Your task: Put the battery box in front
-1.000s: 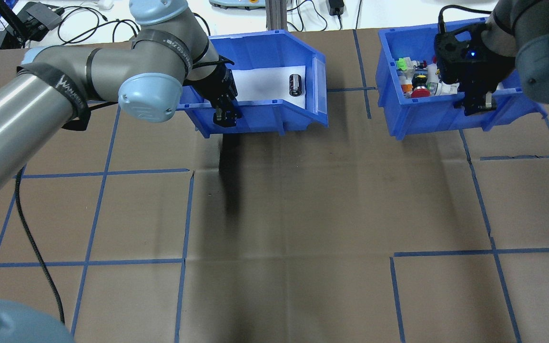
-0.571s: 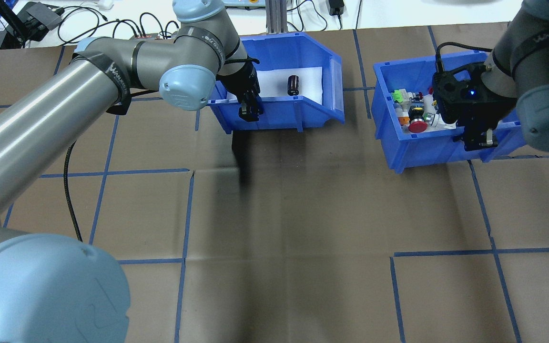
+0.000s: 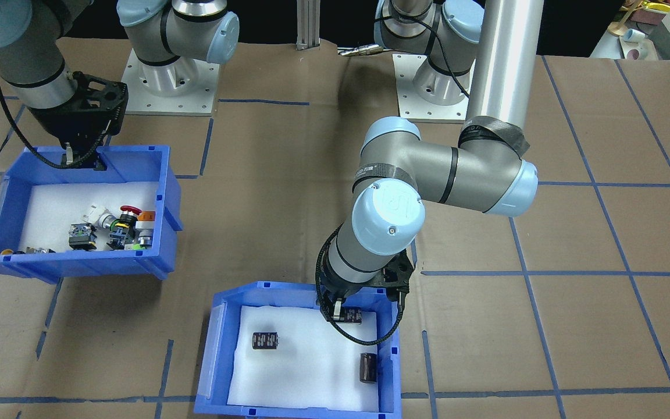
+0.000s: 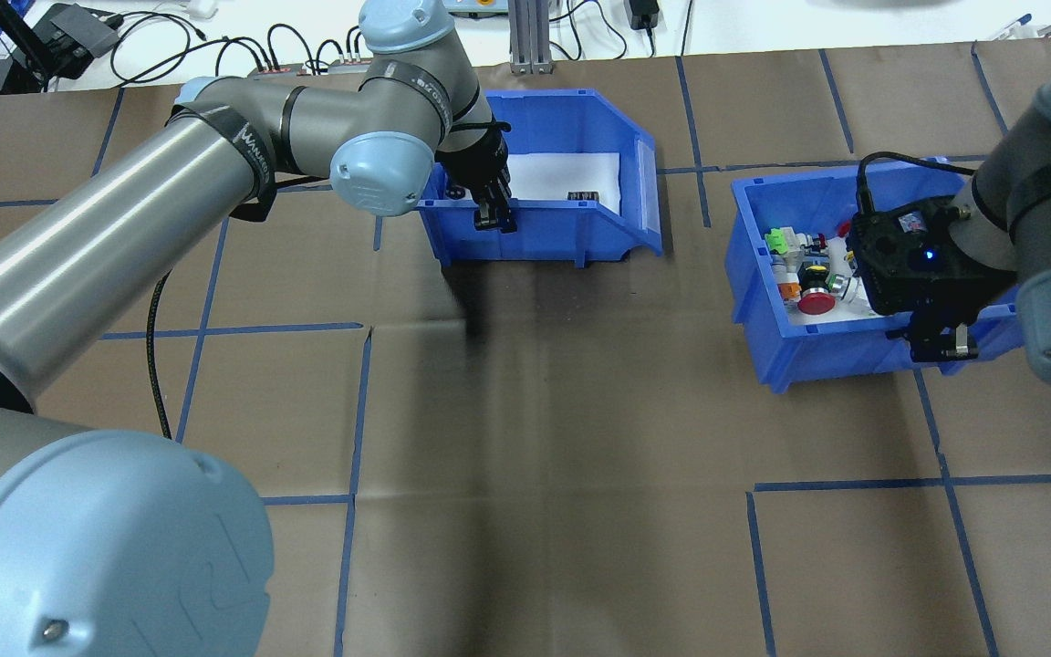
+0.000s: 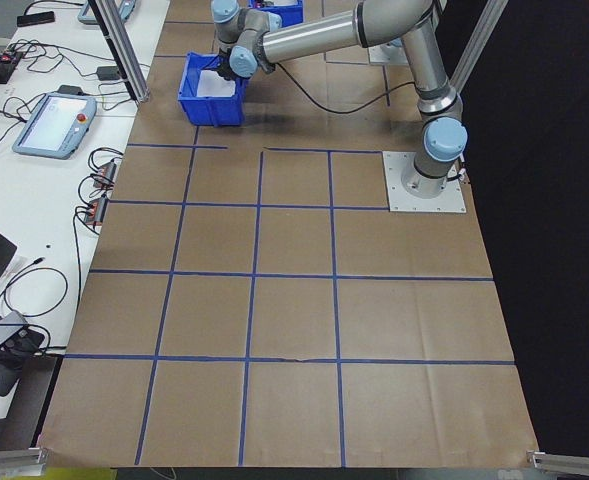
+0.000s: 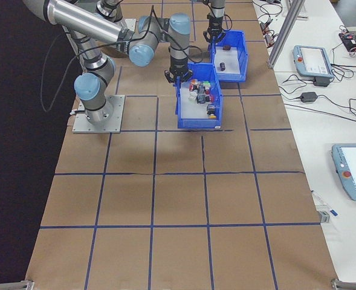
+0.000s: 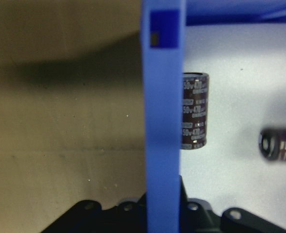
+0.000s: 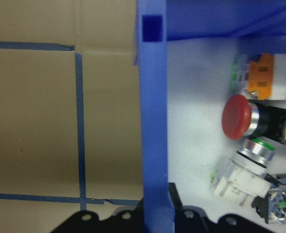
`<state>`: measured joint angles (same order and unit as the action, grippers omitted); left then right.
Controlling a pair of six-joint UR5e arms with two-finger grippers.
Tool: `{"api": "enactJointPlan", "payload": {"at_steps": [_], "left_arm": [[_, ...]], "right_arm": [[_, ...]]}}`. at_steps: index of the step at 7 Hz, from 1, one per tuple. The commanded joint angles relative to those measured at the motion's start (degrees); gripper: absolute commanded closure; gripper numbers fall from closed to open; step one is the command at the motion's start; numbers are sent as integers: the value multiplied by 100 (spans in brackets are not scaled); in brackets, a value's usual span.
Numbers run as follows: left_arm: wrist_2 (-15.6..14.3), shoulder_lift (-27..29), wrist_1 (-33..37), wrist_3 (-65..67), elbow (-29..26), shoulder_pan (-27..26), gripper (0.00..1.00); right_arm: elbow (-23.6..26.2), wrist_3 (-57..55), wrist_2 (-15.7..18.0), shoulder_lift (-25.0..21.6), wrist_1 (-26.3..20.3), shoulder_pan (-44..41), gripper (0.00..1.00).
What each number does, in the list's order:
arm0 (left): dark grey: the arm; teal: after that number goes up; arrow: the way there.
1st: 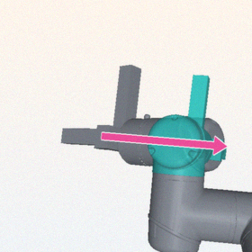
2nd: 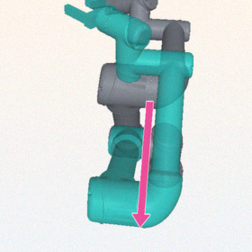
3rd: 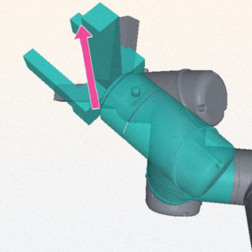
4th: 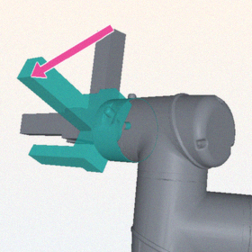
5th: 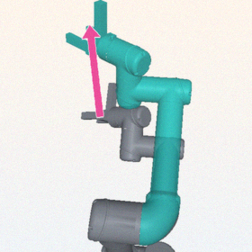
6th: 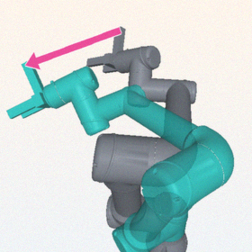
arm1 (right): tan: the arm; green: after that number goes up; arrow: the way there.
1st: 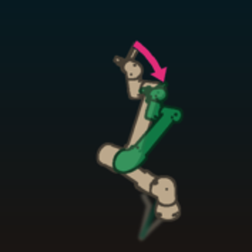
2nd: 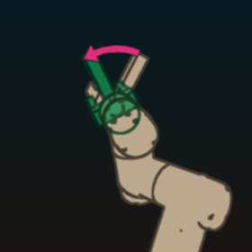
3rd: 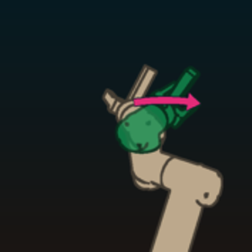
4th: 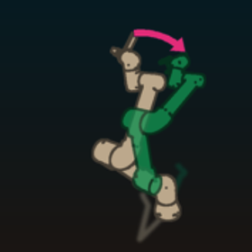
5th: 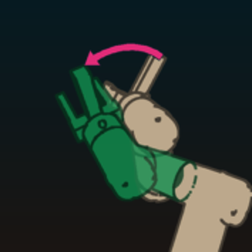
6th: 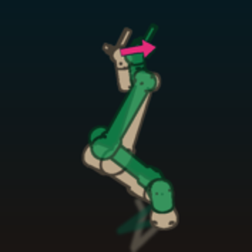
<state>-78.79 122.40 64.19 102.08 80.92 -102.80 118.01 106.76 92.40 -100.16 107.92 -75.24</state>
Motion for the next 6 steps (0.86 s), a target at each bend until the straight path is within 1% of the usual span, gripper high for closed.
{"api": "enactJointPlan", "payload": {"at_steps": [1,2,3,4,5,6], "left_arm": [[-372,-76,24,75,-7,5,1],[-400,-285,111,58,-7,14,1],[-366,-713,338,-56,28,84,1],[-365,-1109,732,-814,63,215,1],[-374,-1566,1266,-2205,72,390,1],[-392,-2005,1942,-3402,107,523,1]], "right_arm": [[599,-32,-3,-564,45,0,99],[644,-41,-3,-645,-16,-8,99],[723,-58,-29,-706,-34,-26,99],[845,-128,-38,-803,-17,-70,99],[881,-320,-108,-847,-17,-200,99],[882,-705,-222,-848,26,-445,99]]}}
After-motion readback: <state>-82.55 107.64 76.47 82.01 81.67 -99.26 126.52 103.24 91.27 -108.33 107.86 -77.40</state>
